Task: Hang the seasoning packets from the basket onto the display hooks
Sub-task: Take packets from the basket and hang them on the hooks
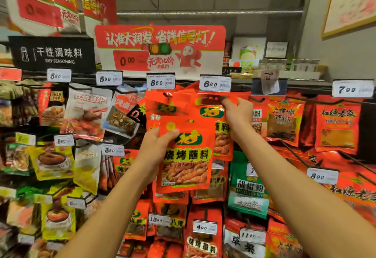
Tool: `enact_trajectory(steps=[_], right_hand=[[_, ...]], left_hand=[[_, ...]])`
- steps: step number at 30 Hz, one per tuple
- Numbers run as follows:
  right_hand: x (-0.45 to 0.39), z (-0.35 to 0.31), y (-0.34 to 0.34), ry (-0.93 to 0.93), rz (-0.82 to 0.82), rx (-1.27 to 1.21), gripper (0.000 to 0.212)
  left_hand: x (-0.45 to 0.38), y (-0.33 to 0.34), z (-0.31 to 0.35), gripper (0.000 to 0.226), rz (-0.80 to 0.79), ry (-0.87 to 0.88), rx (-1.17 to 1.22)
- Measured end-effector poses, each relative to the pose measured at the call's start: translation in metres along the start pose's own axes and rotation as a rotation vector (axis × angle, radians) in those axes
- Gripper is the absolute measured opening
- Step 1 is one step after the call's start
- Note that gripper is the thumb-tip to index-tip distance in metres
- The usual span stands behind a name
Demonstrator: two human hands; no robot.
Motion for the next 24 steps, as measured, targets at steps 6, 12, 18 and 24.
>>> enact_trajectory(steps=[6,12,18,24], right_hand=[[-0.008,-0.002,0.009,0.016,0.086,0.023,0.032],[-0.013,-0.004,0.010,0.036,0.109,0.009,0.026],[-0.010,0.017,0.011,-0.051,0.128,0.038,0.022],[-0.049,0.040,0.040,0.011,0.143,0.271,0.026]], left_hand=[[-0.004,-0.008,-0.004,0.010,-0.040,0.027,0.016],[-0.004,-0.027,-0.006,0.014,-0.066,0.019,0.029],[-0.009,-0.036,-0.011,0.014,-0.048,-0.024,0.059],[-0.018,-0.022,-0.011,0.020,-0.059,-0.037,0.113]])
Point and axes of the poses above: each hand's wrist, its own x-axis away from the middle knuckle, its own y-axis out of the palm, z = x × y, the point moved 1 cm from there along -x, towards the middle knuckle, and after that the axes turned 6 degrees about z, right-handed, at the moved point
